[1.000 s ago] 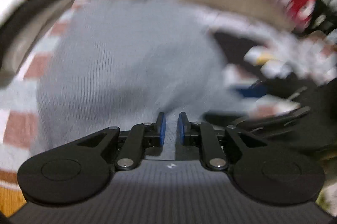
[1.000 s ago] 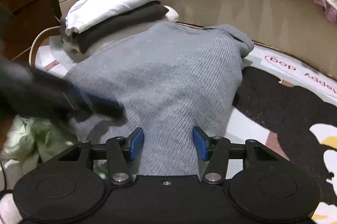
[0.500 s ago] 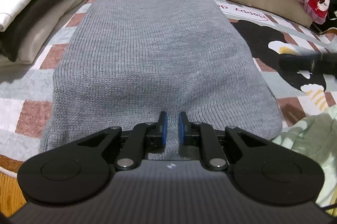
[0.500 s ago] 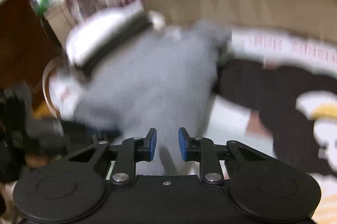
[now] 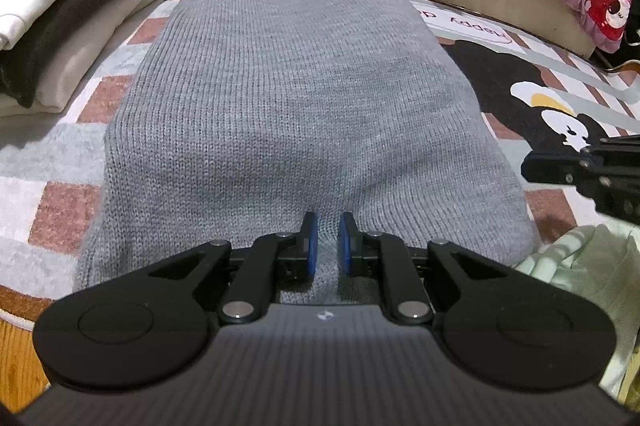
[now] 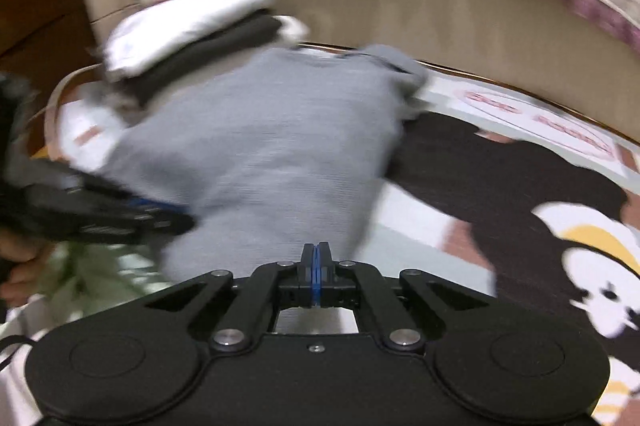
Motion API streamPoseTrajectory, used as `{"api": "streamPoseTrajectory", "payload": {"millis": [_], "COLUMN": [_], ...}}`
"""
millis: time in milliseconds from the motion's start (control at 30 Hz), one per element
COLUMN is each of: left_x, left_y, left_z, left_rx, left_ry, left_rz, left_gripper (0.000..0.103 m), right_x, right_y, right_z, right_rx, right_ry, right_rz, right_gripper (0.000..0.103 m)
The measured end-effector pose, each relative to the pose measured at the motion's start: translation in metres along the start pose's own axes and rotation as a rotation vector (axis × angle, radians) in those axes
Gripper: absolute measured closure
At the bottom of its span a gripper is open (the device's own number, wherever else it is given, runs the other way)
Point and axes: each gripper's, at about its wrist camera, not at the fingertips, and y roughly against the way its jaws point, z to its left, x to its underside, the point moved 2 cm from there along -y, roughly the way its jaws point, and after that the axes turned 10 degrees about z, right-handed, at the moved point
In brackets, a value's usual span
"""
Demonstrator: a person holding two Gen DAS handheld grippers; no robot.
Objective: Fold clothes
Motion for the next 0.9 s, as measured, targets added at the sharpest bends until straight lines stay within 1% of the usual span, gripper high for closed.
{"api": "streamPoseTrajectory", "payload": {"millis": [33, 100, 133, 167, 200, 233, 267, 333, 367, 400, 433, 467, 500, 600, 667, 700, 733, 767, 833, 867, 900], "left_x": [0.0, -0.001, -0.002, -0.003, -0.005, -0.008, -0.011, -0.018, -0.023, -0.03, -0.037, -0.044, -0.051, -0.061, -0.061, -0.06, -0.06, -0.061, -0.061, -0.061, -0.062], "left_y": [0.001, 0.003, 0.005, 0.009, 0.014, 0.02, 0.027, 0.04, 0.045, 0.047, 0.048, 0.048, 0.049, 0.027, 0.006, 0.003, 0.002, 0.002, 0.001, 0.001, 0.0], "left_z": [0.0, 0.001, 0.003, 0.006, 0.01, 0.015, 0.02, 0.031, 0.037, 0.042, 0.047, 0.052, 0.057, 0.065, 0.069, 0.07, 0.071, 0.074, 0.079, 0.082, 0.08], "left_rx": [0.0, 0.0, 0.004, 0.015, 0.026, 0.03, 0.03, 0.036, 0.047, 0.044, 0.039, 0.034, 0.029, -0.033, -0.074, -0.087, -0.099, -0.099, -0.094, -0.091, -0.111], "left_ry": [0.0, 0.001, 0.008, 0.024, 0.04, 0.054, 0.066, 0.084, 0.089, 0.088, 0.086, 0.084, 0.082, 0.01, -0.023, -0.029, -0.032, -0.011, 0.018, 0.032, 0.005], "left_rz": [0.005, 0.014, 0.023, 0.031, 0.027, 0.014, -0.008, -0.048, -0.064, -0.071, -0.076, -0.081, -0.086, -0.042, -0.001, -0.004, -0.012, -0.009, -0.008, -0.008, -0.006], "left_gripper": [0.09, 0.09, 0.09, 0.089, 0.089, 0.089, 0.088, 0.086, 0.084, 0.081, 0.08, 0.075, 0.072, 0.073, 0.077, 0.077, 0.078, 0.08, 0.082, 0.083, 0.083], "right_x": [0.001, 0.002, 0.002, 0.002, 0.0, -0.003, -0.009, -0.023, -0.032, -0.042, -0.051, -0.06, -0.066, -0.078, -0.087, -0.091, -0.088, -0.083, -0.074, -0.07, -0.067], "right_y": [-0.002, -0.01, -0.012, -0.013, -0.011, -0.007, -0.003, 0.005, 0.005, 0.003, 0.0, -0.005, -0.013, -0.043, -0.062, -0.072, -0.076, -0.078, -0.082, -0.085, -0.088], "right_z": [-0.007, -0.02, -0.027, -0.034, -0.043, -0.052, -0.058, -0.069, -0.075, -0.08, -0.085, -0.088, -0.088, -0.086, -0.085, -0.085, -0.085, -0.087, -0.09, -0.092, -0.094], "right_rx": [0.024, 0.119, 0.138, 0.145, 0.106, 0.048, 0.022, 0.005, -0.046, -0.108, -0.173, -0.237, -0.264, -0.303, -0.33, -0.343, -0.367, -0.394, -0.443, -0.462, -0.48], "right_ry": [-0.027, -0.056, -0.085, -0.12, -0.17, -0.225, -0.264, -0.29, -0.306, -0.325, -0.343, -0.355, -0.358, -0.362, -0.365, -0.366, -0.382, -0.402, -0.444, -0.467, -0.489], "right_rz": [0.01, 0.056, 0.075, 0.091, 0.087, 0.075, 0.058, 0.019, 0.008, 0.001, -0.002, -0.01, -0.006, 0.024, 0.044, 0.054, 0.048, 0.036, 0.025, 0.031, 0.037], "right_gripper": [0.103, 0.103, 0.103, 0.097, 0.093, 0.093, 0.093, 0.09, 0.076, 0.047, 0.037, 0.034, 0.034, 0.034, 0.034, 0.033, 0.032, 0.032, 0.027, 0.022, 0.02]}}
